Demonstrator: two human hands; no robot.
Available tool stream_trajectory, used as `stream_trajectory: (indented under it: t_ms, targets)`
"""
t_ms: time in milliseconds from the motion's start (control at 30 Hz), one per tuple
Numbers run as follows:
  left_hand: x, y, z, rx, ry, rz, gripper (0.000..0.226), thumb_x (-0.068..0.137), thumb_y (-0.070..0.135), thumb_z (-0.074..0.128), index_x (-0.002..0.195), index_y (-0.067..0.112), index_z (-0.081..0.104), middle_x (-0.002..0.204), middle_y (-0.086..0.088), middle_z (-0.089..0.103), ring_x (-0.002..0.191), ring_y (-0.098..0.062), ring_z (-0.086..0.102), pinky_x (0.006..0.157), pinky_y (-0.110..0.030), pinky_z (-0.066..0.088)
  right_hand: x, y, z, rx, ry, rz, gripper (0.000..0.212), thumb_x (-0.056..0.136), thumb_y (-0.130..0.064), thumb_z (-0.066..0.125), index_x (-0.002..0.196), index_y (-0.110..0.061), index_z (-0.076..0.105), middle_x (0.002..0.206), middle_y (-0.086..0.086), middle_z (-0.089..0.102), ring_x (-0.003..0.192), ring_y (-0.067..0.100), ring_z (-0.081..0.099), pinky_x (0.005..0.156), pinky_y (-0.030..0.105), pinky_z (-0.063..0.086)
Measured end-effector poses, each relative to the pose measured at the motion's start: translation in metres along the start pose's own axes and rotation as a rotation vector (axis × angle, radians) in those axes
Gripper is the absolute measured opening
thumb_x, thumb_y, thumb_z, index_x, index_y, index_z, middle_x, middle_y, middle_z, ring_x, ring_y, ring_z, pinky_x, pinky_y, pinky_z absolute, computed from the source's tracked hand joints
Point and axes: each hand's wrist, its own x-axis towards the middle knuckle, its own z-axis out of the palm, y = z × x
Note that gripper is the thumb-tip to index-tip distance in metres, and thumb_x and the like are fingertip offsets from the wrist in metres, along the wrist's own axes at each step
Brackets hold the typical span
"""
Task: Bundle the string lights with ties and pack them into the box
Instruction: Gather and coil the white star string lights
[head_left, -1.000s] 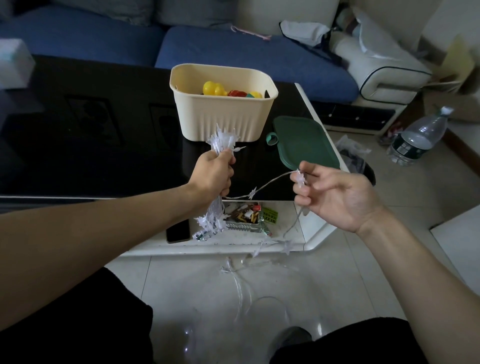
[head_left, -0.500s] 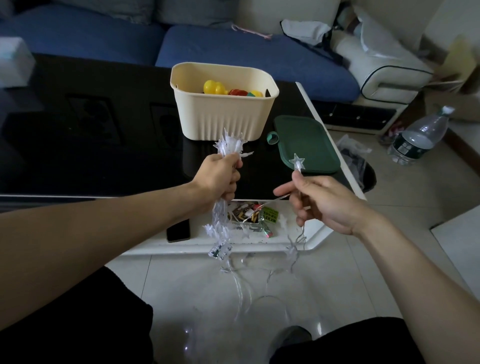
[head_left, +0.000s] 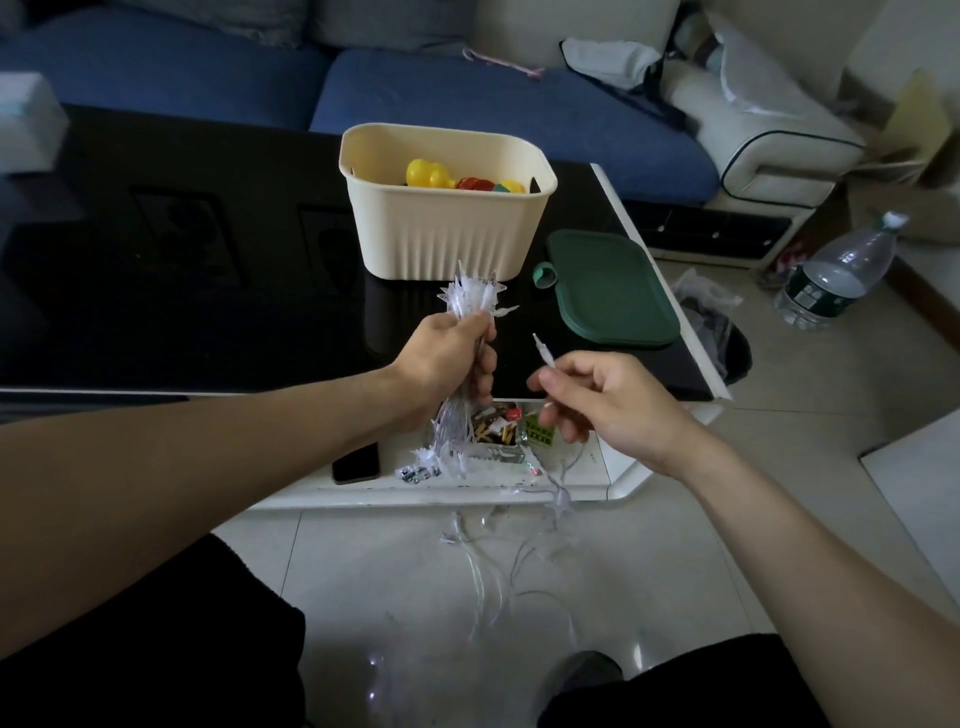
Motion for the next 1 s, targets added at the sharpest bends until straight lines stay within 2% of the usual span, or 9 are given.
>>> stream_trajectory:
  t_ms: [167, 300, 400, 533, 600, 700, 800, 900, 1000]
  targets:
    - [-0.002, 0.001, 0.003, -0.033, -0.086, -0.004, 0.033, 0.107, 0.026, 0.039, 0.084, 0.005, 0.051, 0.071, -0.016, 0.063, 0.060, -0.026, 0.063, 0.061, -0.039, 0.058, 0.003, -0.002, 0.008, 0.184, 0.000, -0.020, 0.022, 0.104, -0.015, 0.051, 0.108, -0.004, 0.070, 0.079, 0.005, 0.072, 0.065, 0.016, 0.064, 0.059, 0.025, 0.053]
    - [-0.006, -0.001, 0.003, -0.003, -0.216, -0.039, 0.035, 0.107, 0.028, 0.039, 0.084, 0.005, 0.053, 0.068, -0.014, 0.065, 0.063, -0.026, 0.063, 0.071, -0.043, 0.059, 0.005, 0.000, 0.012, 0.219, -0.020, -0.051, 0.021, 0.101, -0.003, 0.053, 0.112, -0.007, 0.070, 0.086, 0.006, 0.073, 0.070, 0.013, 0.065, 0.061, 0.022, 0.054]
    - [-0.008, -0.003, 0.003, 0.065, -0.275, -0.036, 0.042, 0.107, 0.028, 0.037, 0.091, -0.001, 0.062, 0.073, -0.014, 0.064, 0.060, -0.024, 0.063, 0.061, -0.038, 0.058, 0.006, 0.002, 0.014, 0.230, 0.071, -0.087, 0.017, 0.096, -0.004, 0.062, 0.108, -0.007, 0.073, 0.087, 0.006, 0.075, 0.071, 0.010, 0.068, 0.061, 0.022, 0.056]
    - [-0.011, -0.005, 0.006, 0.133, -0.344, -0.022, 0.041, 0.107, 0.028, 0.036, 0.086, 0.001, 0.057, 0.065, -0.009, 0.063, 0.047, -0.022, 0.057, 0.049, -0.030, 0.047, 0.010, 0.002, 0.016, 0.214, 0.261, -0.120, 0.011, 0.085, -0.007, 0.075, 0.095, -0.012, 0.078, 0.078, 0.007, 0.077, 0.067, 0.014, 0.071, 0.062, 0.027, 0.060]
    - [-0.011, -0.007, 0.008, 0.188, -0.345, -0.009, 0.045, 0.107, 0.030, 0.036, 0.077, 0.004, 0.055, 0.053, -0.005, 0.059, 0.044, -0.022, 0.050, 0.052, -0.031, 0.039, 0.012, 0.003, 0.018, 0.225, 0.343, -0.092, 0.009, 0.081, -0.009, 0.080, 0.090, -0.009, 0.077, 0.074, 0.008, 0.075, 0.064, 0.015, 0.071, 0.062, 0.032, 0.061]
    - [-0.006, -0.010, 0.007, 0.192, -0.301, -0.016, 0.046, 0.106, 0.033, 0.038, 0.069, 0.008, 0.050, 0.051, -0.003, 0.050, 0.045, -0.020, 0.044, 0.053, -0.033, 0.035, 0.014, 0.003, 0.027, 0.258, 0.421, -0.034, 0.014, 0.082, -0.016, 0.081, 0.089, -0.005, 0.074, 0.071, 0.007, 0.073, 0.061, 0.014, 0.069, 0.061, 0.036, 0.061]
    - [-0.003, -0.009, 0.005, 0.148, -0.257, -0.020, 0.044, 0.106, 0.032, 0.039, 0.068, 0.010, 0.046, 0.054, -0.003, 0.045, 0.046, -0.017, 0.040, 0.051, -0.030, 0.034, 0.016, 0.002, 0.038, 0.266, 0.475, -0.024, 0.020, 0.086, -0.023, 0.078, 0.088, -0.005, 0.070, 0.070, 0.009, 0.073, 0.059, 0.017, 0.070, 0.059, 0.033, 0.060]
    - [-0.005, -0.006, 0.005, 0.142, -0.231, -0.007, 0.042, 0.106, 0.029, 0.041, 0.070, 0.009, 0.045, 0.058, -0.006, 0.040, 0.046, -0.016, 0.037, 0.049, -0.029, 0.034, 0.019, 0.001, 0.047, 0.266, 0.519, -0.018, 0.023, 0.089, -0.028, 0.075, 0.091, -0.006, 0.070, 0.072, 0.011, 0.075, 0.063, 0.026, 0.074, 0.062, 0.038, 0.062]
    - [-0.004, -0.007, 0.003, 0.217, -0.191, 0.036, 0.039, 0.106, 0.027, 0.041, 0.073, 0.007, 0.046, 0.059, -0.007, 0.040, 0.044, -0.015, 0.038, 0.049, -0.031, 0.036, 0.021, 0.000, 0.050, 0.266, 0.518, -0.003, 0.015, 0.092, -0.023, 0.073, 0.093, -0.008, 0.073, 0.074, 0.009, 0.075, 0.065, 0.021, 0.074, 0.065, 0.036, 0.061]
